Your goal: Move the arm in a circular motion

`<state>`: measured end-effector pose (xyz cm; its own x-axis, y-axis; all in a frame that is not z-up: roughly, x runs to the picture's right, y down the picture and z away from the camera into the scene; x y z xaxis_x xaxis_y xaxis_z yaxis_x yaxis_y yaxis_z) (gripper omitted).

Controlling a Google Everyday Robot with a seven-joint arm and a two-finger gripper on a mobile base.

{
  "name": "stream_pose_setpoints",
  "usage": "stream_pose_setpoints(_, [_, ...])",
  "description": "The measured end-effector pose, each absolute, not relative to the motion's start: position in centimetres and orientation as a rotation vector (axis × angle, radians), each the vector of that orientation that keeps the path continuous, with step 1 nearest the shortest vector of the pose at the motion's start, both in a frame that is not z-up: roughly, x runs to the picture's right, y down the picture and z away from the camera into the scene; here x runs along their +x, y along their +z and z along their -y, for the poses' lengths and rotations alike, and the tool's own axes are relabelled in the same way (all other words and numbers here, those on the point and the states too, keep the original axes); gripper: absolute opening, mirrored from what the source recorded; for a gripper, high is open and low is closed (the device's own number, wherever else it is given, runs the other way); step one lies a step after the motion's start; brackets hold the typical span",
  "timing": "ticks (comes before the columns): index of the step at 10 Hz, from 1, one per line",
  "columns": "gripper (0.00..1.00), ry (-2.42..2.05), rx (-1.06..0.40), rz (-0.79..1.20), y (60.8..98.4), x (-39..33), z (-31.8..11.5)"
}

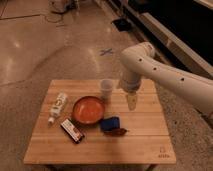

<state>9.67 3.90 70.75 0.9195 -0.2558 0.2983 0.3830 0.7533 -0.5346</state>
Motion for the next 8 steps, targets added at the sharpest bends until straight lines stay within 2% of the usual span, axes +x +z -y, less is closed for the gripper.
stream_pose_setpoints(8, [0.8,-0.379,-0.616,0.212,71.2,8.5,-2.8])
